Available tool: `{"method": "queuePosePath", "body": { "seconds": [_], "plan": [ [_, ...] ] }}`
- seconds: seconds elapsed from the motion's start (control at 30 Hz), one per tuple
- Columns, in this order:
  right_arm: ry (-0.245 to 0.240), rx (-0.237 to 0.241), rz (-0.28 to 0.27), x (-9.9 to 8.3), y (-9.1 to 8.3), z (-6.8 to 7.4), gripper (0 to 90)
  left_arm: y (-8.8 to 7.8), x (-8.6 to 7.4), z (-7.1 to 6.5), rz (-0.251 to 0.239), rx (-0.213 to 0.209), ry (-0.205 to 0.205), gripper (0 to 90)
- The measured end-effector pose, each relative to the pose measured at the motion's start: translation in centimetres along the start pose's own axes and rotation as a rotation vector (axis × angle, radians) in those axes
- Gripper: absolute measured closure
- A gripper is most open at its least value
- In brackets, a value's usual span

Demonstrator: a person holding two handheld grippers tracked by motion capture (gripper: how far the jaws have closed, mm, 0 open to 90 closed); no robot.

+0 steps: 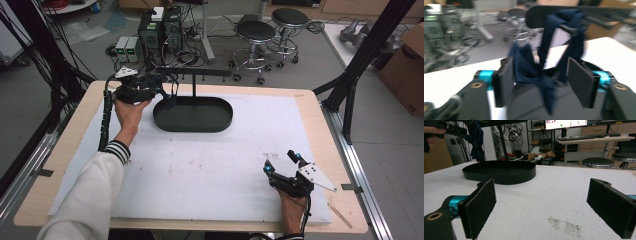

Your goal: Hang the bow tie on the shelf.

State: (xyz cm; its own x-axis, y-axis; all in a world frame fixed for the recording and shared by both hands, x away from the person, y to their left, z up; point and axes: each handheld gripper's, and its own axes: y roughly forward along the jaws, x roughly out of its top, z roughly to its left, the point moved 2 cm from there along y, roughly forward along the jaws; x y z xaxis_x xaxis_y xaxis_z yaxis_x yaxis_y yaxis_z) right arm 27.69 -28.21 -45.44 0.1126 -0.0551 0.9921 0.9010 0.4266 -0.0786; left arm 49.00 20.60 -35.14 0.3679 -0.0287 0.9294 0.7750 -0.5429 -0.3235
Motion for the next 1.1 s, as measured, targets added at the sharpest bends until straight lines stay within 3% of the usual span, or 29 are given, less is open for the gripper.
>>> {"method": "queuePosePath", "body": {
  "seconds": [0.07,0.1,0.2,0.3,0.43,0.53,0.67,0.8,1.0,1.1],
  "plan": [
    [-0.011,0.002,-0.004,0.0,0.0,0.0,7.8,-1.3,-0.3,0.0,-0.027,-0.083,-0.042,31.9],
    [-0.014,0.002,-0.004,0.0,0.0,0.0,7.7,-1.8,-0.4,0.0,-0.032,-0.113,-0.040,31.9],
    [-0.012,0.008,-0.003,0.0,0.0,0.2,7.7,-4.9,-1.4,-0.2,-0.068,-0.227,0.012,28.3],
    [-0.016,0.003,-0.013,0.0,-0.1,0.1,7.7,-8.0,-2.8,-0.2,-0.133,-0.267,0.055,24.3],
    [-0.018,0.009,-0.018,0.0,-0.1,0.1,7.7,-11.5,-4.8,-0.5,-0.186,-0.241,0.148,21.3],
    [-0.033,0.011,-0.016,0.0,-0.1,0.2,7.7,-13.3,-6.9,-0.9,-0.182,-0.230,0.175,16.8],
    [-0.033,0.009,-0.016,0.0,-0.1,0.2,7.7,-14.6,-9.9,-1.1,-0.170,-0.203,0.160,8.8],
    [-0.028,0.006,-0.011,0.0,-0.1,0.2,7.8,-15.3,-12.5,-1.2,-0.168,-0.186,0.146,8.0],
    [-0.036,-0.002,-0.014,0.0,-0.1,0.3,7.7,-16.0,-14.5,-1.3,-0.192,-0.155,0.147,5.2],
    [-0.023,-0.005,-0.015,-0.1,-0.2,0.3,7.7,-16.1,-15.1,-1.1,-0.201,-0.144,0.114,1.7]
  ]
}}
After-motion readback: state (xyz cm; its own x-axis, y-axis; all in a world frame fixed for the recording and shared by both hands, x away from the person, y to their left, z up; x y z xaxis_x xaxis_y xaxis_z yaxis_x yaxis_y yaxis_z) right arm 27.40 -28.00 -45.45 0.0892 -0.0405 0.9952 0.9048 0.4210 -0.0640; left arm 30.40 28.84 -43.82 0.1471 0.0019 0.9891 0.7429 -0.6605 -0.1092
